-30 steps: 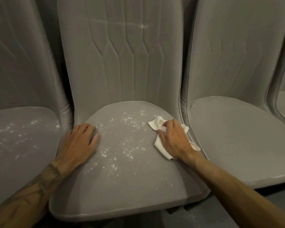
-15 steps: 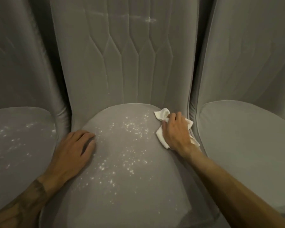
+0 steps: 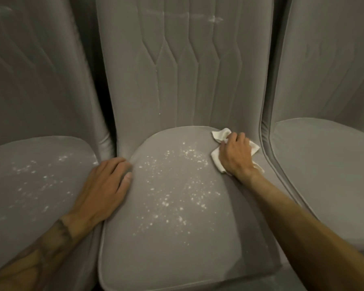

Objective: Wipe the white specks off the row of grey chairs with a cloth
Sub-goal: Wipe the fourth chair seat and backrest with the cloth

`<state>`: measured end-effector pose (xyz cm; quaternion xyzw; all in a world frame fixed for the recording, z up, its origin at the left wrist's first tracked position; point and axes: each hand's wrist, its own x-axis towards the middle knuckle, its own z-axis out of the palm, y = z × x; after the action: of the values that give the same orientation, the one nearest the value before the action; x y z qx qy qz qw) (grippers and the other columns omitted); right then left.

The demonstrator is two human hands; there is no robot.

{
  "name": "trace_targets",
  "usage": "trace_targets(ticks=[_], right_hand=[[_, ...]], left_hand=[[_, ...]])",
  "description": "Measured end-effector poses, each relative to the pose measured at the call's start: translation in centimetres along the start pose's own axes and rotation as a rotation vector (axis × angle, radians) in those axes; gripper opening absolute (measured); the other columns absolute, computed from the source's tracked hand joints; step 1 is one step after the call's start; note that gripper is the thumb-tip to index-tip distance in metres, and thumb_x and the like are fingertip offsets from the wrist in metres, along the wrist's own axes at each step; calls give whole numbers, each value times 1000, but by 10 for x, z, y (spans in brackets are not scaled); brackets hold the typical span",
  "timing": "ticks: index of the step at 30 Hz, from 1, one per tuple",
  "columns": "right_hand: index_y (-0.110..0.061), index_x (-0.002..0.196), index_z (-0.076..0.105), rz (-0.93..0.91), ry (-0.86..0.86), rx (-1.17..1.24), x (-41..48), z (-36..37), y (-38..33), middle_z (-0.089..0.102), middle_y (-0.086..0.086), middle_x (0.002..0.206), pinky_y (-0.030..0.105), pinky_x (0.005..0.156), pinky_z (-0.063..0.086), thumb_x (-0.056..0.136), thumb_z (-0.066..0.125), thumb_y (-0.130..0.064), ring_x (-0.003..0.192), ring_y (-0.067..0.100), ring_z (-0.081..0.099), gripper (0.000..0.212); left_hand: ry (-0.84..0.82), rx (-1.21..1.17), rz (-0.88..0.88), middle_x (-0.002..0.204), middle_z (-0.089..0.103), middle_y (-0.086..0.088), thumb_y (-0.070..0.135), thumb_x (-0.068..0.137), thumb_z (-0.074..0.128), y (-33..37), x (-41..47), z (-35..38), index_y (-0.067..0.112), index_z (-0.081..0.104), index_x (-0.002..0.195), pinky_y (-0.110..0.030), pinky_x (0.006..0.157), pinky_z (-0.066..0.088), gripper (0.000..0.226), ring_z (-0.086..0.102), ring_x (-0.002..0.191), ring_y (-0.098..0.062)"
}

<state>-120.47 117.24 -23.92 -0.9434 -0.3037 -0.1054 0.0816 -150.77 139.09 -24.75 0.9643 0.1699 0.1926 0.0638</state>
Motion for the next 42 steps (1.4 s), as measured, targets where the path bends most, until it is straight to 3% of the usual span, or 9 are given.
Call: trace_targets(ticks=[5,9,13,18,23,25,31,37,42], right_hand=[[3,100,56,-337,26,212,-30,7,-34,55,23,98,51,82,41,100,49,-11,88,36,48,16],[14,101,58,-225,74,119,-2,4,1,57,33,100,56,82,44,96,53,-2,91,47,53,17],[21,101,55,-72,62,18,22,13,-22,56,38,100,57,79,36,94,54,1,94,51,51,21],[11,102,56,-289,41,209,7,12,-23,54,30,98,51,86,40,94,59,-3,91,43,52,16],[22,85,54,-189,141,132,29,6,-16,54,41,80,60,67,45,85,43,-10,74,56,54,33],[24,85,54,-236,141,120,31,11,-38,54,44,83,60,70,42,88,40,-11,79,57,54,38],[7,101,57,-383,23,246,10,13,-40,56,26,98,45,85,39,95,59,-6,91,39,52,14],[22,92,55,-169,58,77,40,7,-33,55,40,90,59,75,43,89,49,6,84,54,53,18],[3,95,54,-436,-49,252,13,16,-54,53,22,95,45,82,37,99,53,-9,87,34,49,13]], left_hand=[[35,34,-50,128,60,-4,33,103,39,3,-3,6,16,63,116,-40,97,39,32,57,112,-26],[53,44,-68,129,62,-6,31,103,41,5,-4,6,14,65,115,-43,99,42,32,59,114,-28],[-1,58,-83,136,58,-4,33,106,37,4,-7,7,17,61,125,-41,108,41,34,55,122,-23],[-28,48,-116,138,58,-3,34,107,35,4,-7,4,17,60,128,-40,111,42,37,55,123,-22],[-40,61,-117,139,57,-2,34,108,29,7,-8,3,17,58,129,-39,113,39,39,53,125,-20],[-40,55,-126,139,57,-2,34,108,29,5,-8,2,18,58,129,-39,113,39,39,53,125,-20],[-45,62,-122,138,56,-2,34,108,29,3,-9,3,18,57,130,-41,112,41,39,54,125,-21],[-37,71,-126,140,58,-4,35,108,28,3,-8,7,18,59,132,-42,114,41,43,55,127,-22],[-42,55,-124,139,58,-3,34,107,28,2,-7,5,18,58,131,-42,113,41,42,55,126,-21]])
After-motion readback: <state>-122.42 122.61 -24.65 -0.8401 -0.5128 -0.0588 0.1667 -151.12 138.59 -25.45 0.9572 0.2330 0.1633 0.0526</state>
